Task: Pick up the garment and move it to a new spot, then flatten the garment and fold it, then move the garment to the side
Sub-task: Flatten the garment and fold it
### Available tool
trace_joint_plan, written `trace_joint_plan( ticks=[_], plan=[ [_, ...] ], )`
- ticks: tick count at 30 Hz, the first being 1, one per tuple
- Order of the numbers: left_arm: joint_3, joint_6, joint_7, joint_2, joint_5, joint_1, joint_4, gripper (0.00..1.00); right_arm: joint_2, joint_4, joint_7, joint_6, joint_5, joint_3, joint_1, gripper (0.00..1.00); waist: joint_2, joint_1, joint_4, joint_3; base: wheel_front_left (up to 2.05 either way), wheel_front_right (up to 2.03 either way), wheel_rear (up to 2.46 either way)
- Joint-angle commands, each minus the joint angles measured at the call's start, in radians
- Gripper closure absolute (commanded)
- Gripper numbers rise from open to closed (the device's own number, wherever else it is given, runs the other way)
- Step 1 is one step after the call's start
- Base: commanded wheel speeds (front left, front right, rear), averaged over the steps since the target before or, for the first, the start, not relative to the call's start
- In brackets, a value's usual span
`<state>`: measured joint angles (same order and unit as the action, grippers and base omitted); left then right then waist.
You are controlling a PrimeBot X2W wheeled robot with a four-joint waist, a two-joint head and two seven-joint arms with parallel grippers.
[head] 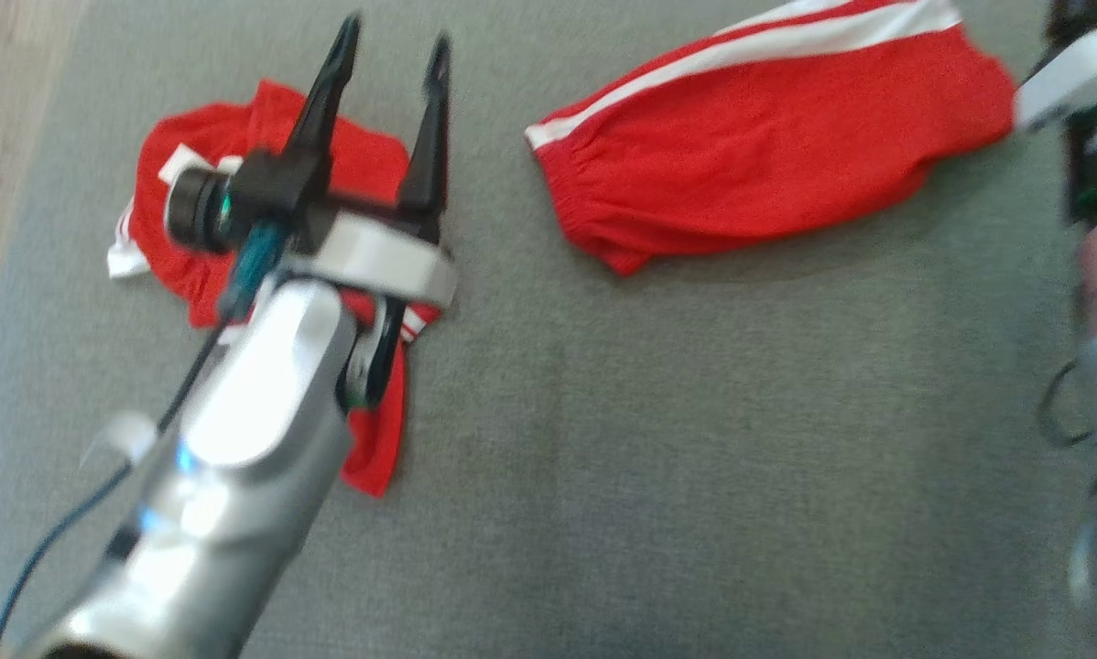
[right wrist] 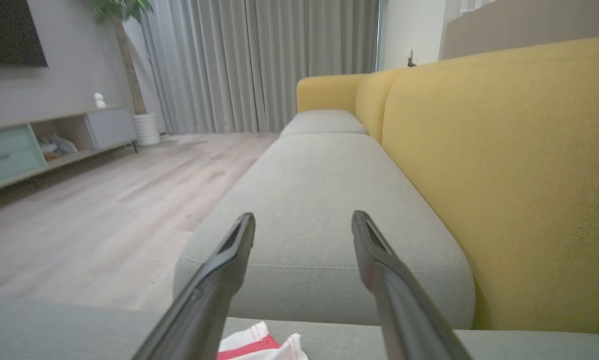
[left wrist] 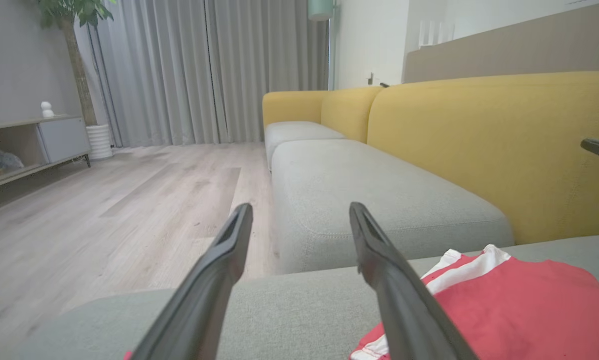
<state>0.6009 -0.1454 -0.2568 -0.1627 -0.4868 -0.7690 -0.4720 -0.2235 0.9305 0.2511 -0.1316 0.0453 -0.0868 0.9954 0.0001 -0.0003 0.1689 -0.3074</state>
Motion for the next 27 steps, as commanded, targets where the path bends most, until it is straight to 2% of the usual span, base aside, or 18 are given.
trace_joint_plan(
  ticks=[1, 5, 6, 7, 12, 16, 22, 27],
  plan=[
    [-0.069, -0.013, -0.005, -0.044, 0.028, 0.023, 0.06, 0.0, 0.053, -0.088, 0.01, 0.001, 0.022, 0.003, -0.057, 0.0, -0.0001, 0.0003, -0.04, 0.058, 0.0, 0.0, 0.0],
    [-0.15, -0.017, -0.005, -0.052, 0.08, 0.174, 0.14, 0.0, 0.13, -0.246, 0.01, 0.001, 0.086, -0.006, -0.257, 0.0, -0.0001, 0.0003, -0.069, 0.116, 0.0, 0.0, 0.0],
    [-0.15, -0.017, -0.005, -0.052, 0.08, 0.174, 0.14, 0.0, 0.13, -0.246, 0.01, 0.001, 0.086, -0.006, -0.257, 0.0, -0.0001, 0.0003, -0.069, 0.116, 0.0, 0.0, 0.0],
    [-0.183, -0.012, -0.005, -0.052, 0.102, 0.249, 0.172, 0.0, 0.152, -0.31, 0.01, 0.001, 0.115, 0.012, -0.36, 0.0, -0.0001, 0.0003, -0.082, 0.142, 0.0, 0.0, 0.0],
    [-0.246, -0.011, -0.005, -0.043, 0.148, 0.393, 0.227, 0.0, 0.168, -0.419, 0.011, 0.001, 0.083, 0.079, -0.542, 0.0, -0.0001, 0.0003, -0.112, 0.182, 0.0, 0.0, 0.0],
    [-0.3, -0.003, -0.005, -0.012, 0.169, 0.527, 0.261, 0.0, 0.173, -0.496, 0.011, 0.001, 0.142, 0.13, -0.665, 0.0, -0.0001, 0.0003, -0.129, 0.206, 0.0, 0.0, 0.0],
    [-0.342, 0.04, -0.005, 0.027, 0.212, 0.59, 0.277, 0.0, 0.173, -0.551, 0.011, 0.001, 0.197, 0.166, -0.749, 0.0, -0.0001, 0.0003, -0.126, 0.201, 0.0, 0.0, 0.0],
    [-0.343, 0.081, -0.005, 0.048, 0.25, 0.552, 0.27, 0.0, 0.173, -0.544, -0.014, 0.001, 0.152, 0.112, -0.689, 0.0, -0.0001, 0.0003, -0.092, 0.145, 0.0, 0.0, 0.0]
  ],
)
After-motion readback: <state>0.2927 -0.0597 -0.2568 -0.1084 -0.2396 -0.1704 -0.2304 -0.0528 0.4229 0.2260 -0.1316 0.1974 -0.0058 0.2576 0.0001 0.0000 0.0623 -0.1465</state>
